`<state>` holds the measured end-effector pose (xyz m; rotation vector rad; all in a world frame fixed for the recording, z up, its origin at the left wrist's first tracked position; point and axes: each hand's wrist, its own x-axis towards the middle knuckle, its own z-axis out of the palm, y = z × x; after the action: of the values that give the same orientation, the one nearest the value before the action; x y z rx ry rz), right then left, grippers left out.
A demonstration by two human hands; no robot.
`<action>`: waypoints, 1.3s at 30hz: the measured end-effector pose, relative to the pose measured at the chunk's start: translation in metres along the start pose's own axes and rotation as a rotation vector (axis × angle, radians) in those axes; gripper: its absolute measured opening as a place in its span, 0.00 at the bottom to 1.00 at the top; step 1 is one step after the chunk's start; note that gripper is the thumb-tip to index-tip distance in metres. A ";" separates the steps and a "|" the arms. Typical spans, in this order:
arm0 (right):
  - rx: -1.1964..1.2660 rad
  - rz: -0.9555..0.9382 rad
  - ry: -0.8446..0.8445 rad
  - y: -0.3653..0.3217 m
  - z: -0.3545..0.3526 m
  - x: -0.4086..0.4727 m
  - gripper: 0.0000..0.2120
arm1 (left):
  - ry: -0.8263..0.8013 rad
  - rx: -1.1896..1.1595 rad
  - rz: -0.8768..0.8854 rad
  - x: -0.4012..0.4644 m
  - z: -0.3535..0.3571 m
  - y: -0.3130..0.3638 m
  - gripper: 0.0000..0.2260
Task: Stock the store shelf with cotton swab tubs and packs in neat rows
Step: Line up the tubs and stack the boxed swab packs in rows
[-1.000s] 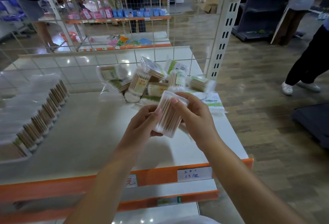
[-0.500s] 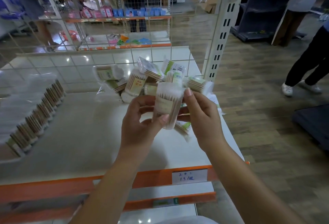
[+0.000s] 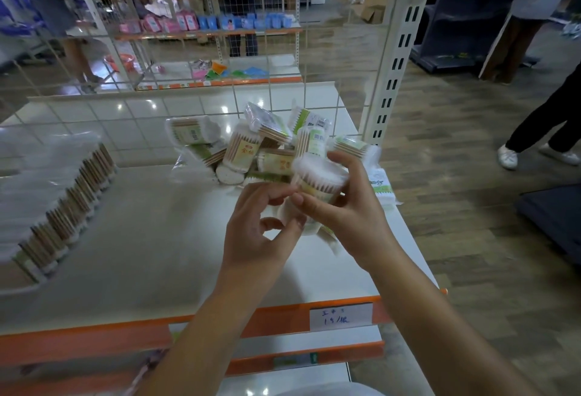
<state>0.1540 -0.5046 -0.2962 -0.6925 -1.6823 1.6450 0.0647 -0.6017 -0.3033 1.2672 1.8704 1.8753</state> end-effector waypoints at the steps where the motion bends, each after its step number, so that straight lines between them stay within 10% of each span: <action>1: -0.001 -0.009 -0.005 0.001 0.001 0.000 0.30 | 0.003 -0.005 -0.006 0.000 -0.002 -0.002 0.13; 25: -0.221 -0.231 -0.036 -0.022 0.192 0.001 0.28 | -0.020 0.946 0.279 -0.015 -0.236 -0.031 0.18; 39: -0.248 -0.243 -0.118 -0.033 0.376 0.019 0.39 | 0.075 0.969 0.283 -0.009 -0.412 -0.055 0.18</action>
<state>-0.1450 -0.7310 -0.2525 -0.4895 -1.9919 1.3438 -0.2306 -0.8937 -0.2861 1.7842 2.9160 1.0679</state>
